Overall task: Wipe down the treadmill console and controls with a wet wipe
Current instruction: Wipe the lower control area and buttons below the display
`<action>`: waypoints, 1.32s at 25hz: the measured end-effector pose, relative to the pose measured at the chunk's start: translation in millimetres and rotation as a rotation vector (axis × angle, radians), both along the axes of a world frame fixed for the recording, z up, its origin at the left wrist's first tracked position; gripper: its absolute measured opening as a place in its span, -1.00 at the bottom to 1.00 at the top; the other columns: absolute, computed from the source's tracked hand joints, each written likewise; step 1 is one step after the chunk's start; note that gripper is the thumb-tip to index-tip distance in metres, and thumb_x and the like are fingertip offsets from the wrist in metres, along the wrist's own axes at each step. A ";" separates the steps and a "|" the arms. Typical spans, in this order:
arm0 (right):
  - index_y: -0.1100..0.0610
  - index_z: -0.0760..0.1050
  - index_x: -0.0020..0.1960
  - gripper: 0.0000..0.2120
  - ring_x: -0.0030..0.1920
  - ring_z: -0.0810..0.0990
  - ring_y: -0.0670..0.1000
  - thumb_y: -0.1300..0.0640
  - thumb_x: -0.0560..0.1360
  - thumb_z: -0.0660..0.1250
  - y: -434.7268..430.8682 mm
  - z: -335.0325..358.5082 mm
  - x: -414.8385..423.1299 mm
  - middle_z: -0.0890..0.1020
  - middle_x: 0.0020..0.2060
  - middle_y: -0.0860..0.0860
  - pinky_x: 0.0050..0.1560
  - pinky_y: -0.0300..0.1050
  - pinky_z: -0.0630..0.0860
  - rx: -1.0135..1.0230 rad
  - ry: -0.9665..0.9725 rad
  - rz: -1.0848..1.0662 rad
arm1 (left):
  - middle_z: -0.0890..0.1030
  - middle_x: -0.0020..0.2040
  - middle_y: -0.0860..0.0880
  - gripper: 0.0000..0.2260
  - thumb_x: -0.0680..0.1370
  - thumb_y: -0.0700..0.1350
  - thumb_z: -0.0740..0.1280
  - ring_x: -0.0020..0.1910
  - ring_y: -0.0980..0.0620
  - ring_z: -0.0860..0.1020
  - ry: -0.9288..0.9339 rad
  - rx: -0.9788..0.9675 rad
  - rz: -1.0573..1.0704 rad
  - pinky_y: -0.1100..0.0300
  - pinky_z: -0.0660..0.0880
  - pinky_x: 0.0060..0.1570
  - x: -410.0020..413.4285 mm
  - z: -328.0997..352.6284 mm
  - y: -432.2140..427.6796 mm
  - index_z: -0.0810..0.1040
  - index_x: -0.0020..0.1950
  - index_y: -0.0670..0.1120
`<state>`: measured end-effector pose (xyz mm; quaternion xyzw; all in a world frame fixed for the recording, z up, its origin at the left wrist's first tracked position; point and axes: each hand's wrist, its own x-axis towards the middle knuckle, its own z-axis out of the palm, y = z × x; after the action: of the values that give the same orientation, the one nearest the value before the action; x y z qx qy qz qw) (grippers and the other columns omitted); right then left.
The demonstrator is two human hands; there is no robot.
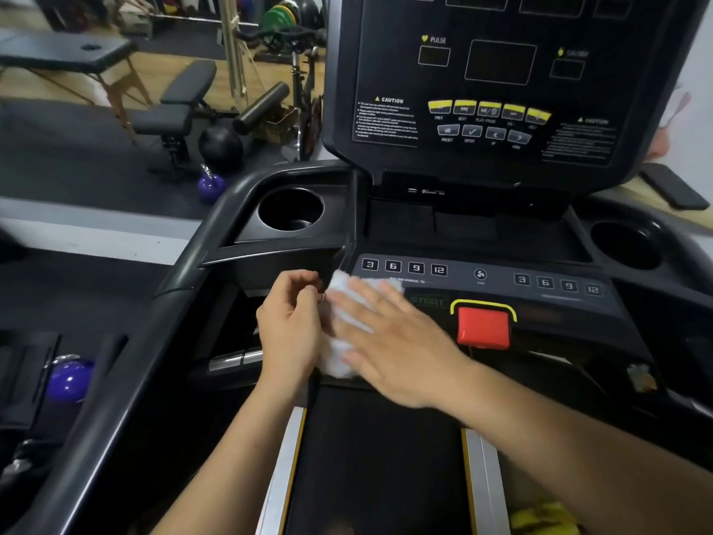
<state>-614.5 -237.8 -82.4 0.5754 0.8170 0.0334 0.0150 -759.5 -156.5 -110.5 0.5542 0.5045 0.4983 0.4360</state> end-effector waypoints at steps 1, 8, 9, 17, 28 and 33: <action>-0.02 0.06 0.56 -0.44 0.56 -0.16 0.07 -0.18 0.60 -0.07 1.7 2.9 16.0 0.02 0.57 -0.01 0.52 0.13 -0.15 0.012 -0.017 -0.070 | 0.67 -0.13 0.18 -0.79 0.46 -0.15 0.21 -0.14 0.18 0.62 0.010 0.007 -0.009 0.39 0.49 -0.13 0.9 0.0 -0.1 0.61 -0.08 0.06; 0.01 -0.08 0.58 -0.37 0.53 -0.27 0.17 -0.21 0.56 -0.19 20.6 4.7 -7.3 -0.08 0.57 0.06 0.48 0.23 -0.25 0.062 0.074 -0.480 | 0.63 -0.25 0.16 -0.87 0.50 -0.07 0.24 -0.24 0.25 0.57 0.323 0.155 0.000 0.43 0.37 -0.27 11.1 4.0 -12.7 0.57 -0.05 0.08; 0.00 -0.06 0.58 -0.38 0.54 -0.24 0.17 -0.16 0.55 -0.19 11.5 1.8 -14.0 -0.05 0.57 0.05 0.48 0.23 -0.21 0.079 0.047 -0.425 | 0.64 -0.21 0.14 -0.87 0.51 -0.06 0.25 -0.20 0.24 0.56 0.377 0.181 0.007 0.42 0.36 -0.23 12.9 4.0 -13.8 0.58 -0.02 0.06; 0.12 -0.03 0.57 -0.47 0.54 -0.22 0.17 -0.01 0.64 -0.11 -27.9 7.0 93.6 -0.08 0.57 0.08 0.50 0.16 -0.14 0.033 0.031 -0.677 | 0.64 0.09 -0.03 -0.77 0.56 -0.06 0.29 0.10 -0.09 0.59 0.567 0.226 -0.011 0.02 0.46 0.09 19.3 4.8 -17.0 0.53 0.19 -0.07; 0.04 -0.08 0.57 -0.43 0.53 -0.16 0.25 -0.10 0.61 -0.09 -28.0 3.8 83.9 -0.04 0.57 0.07 0.48 0.23 -0.15 0.129 0.105 -0.913 | 0.61 0.00 -0.08 -0.73 0.54 0.04 0.12 0.02 -0.17 0.55 0.664 0.257 0.031 0.01 0.40 -0.09 26.5 8.2 -23.0 0.47 0.10 -0.05; -0.05 -0.08 0.57 -0.45 0.53 -0.25 0.18 -0.07 0.60 -0.06 9.4 2.2 -5.5 -0.06 0.58 0.01 0.47 0.25 -0.20 0.056 0.101 -0.513 | 0.60 0.04 -0.04 -0.70 0.57 0.04 0.07 0.07 -0.11 0.54 0.622 0.263 0.008 0.04 0.39 -0.07 25.0 8.1 -24.3 0.48 0.14 -0.05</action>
<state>-620.0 -228.4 -80.2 0.7649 0.6429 0.0224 -0.0337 -734.4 -180.9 -102.4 0.7293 0.5468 0.3678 0.1839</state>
